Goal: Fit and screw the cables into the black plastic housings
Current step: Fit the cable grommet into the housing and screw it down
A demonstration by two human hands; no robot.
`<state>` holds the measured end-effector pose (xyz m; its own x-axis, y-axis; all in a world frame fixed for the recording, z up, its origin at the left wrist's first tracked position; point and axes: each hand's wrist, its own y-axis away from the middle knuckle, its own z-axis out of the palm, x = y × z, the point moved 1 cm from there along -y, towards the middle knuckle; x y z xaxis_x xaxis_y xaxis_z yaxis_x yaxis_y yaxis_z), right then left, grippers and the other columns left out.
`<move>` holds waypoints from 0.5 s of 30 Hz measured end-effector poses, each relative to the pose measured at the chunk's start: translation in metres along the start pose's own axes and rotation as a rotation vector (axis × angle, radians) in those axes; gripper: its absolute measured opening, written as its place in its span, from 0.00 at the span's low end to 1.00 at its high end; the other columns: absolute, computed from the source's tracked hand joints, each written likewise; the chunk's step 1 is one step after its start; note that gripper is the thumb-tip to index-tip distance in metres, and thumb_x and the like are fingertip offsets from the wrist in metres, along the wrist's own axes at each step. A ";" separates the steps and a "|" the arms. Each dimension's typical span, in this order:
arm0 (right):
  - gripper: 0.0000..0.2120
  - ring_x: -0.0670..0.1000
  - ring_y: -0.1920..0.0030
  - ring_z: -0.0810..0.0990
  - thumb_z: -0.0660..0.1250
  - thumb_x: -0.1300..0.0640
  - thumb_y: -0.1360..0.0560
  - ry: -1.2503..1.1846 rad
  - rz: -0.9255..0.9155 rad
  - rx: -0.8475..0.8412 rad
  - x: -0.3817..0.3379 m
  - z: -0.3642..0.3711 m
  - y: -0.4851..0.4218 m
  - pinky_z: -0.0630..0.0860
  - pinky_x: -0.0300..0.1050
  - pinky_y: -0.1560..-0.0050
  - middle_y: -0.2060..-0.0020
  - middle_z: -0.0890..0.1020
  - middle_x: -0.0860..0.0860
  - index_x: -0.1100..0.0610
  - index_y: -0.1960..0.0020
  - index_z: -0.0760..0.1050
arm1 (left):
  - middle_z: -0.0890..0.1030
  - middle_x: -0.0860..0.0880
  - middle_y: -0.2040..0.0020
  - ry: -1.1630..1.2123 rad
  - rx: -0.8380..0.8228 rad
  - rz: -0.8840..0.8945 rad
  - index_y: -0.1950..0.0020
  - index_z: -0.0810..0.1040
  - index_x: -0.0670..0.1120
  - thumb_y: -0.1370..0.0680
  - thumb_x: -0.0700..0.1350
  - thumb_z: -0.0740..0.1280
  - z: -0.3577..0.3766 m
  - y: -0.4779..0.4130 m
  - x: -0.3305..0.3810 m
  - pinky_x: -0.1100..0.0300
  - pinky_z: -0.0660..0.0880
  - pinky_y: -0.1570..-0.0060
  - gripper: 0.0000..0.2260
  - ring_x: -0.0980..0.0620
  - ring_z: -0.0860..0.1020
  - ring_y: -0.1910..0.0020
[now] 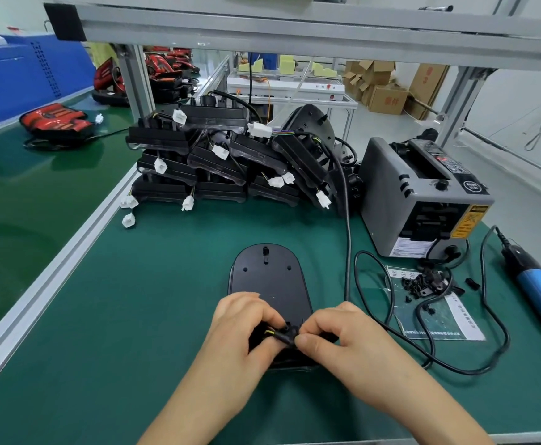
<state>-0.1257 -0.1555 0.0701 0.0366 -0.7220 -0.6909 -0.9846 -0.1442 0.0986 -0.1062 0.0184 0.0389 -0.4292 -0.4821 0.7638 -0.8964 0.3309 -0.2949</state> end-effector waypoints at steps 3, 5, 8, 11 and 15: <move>0.10 0.40 0.50 0.67 0.65 0.48 0.25 0.011 -0.019 -0.013 0.002 0.000 -0.003 0.67 0.38 0.46 0.62 0.78 0.44 0.42 0.65 0.72 | 0.77 0.62 0.51 0.035 -0.034 0.007 0.56 0.76 0.55 0.27 0.40 0.69 -0.002 0.000 0.000 0.79 0.57 0.43 0.09 0.67 0.62 0.36; 0.11 0.42 0.48 0.67 0.65 0.49 0.24 0.025 -0.026 -0.016 0.003 0.000 -0.005 0.66 0.41 0.43 0.60 0.78 0.44 0.41 0.65 0.71 | 0.76 0.64 0.50 0.081 -0.048 -0.017 0.57 0.78 0.56 0.28 0.46 0.68 -0.005 0.000 0.003 0.79 0.56 0.44 0.05 0.67 0.62 0.35; 0.12 0.43 0.48 0.67 0.65 0.49 0.24 0.008 -0.013 -0.013 0.003 0.001 -0.006 0.66 0.43 0.41 0.61 0.78 0.43 0.40 0.66 0.72 | 0.74 0.66 0.48 0.108 -0.038 -0.048 0.59 0.79 0.57 0.29 0.50 0.72 -0.004 0.000 0.005 0.81 0.57 0.46 0.03 0.68 0.62 0.36; 0.12 0.42 0.48 0.66 0.65 0.49 0.25 -0.003 0.001 -0.019 0.003 0.003 -0.006 0.65 0.44 0.40 0.62 0.77 0.41 0.41 0.67 0.72 | 0.75 0.65 0.50 0.113 0.035 -0.069 0.63 0.80 0.58 0.29 0.44 0.74 0.000 0.002 0.005 0.80 0.58 0.47 0.09 0.67 0.63 0.36; 0.13 0.42 0.48 0.66 0.64 0.49 0.25 -0.015 0.023 -0.025 0.004 0.003 -0.008 0.64 0.46 0.38 0.62 0.77 0.42 0.41 0.68 0.72 | 0.75 0.65 0.50 0.112 0.070 -0.069 0.64 0.80 0.58 0.31 0.43 0.76 0.003 0.003 0.004 0.81 0.58 0.48 0.10 0.67 0.63 0.37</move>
<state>-0.1187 -0.1547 0.0645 0.0113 -0.7148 -0.6992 -0.9807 -0.1446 0.1320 -0.1105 0.0148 0.0390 -0.3548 -0.4071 0.8416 -0.9306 0.2408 -0.2759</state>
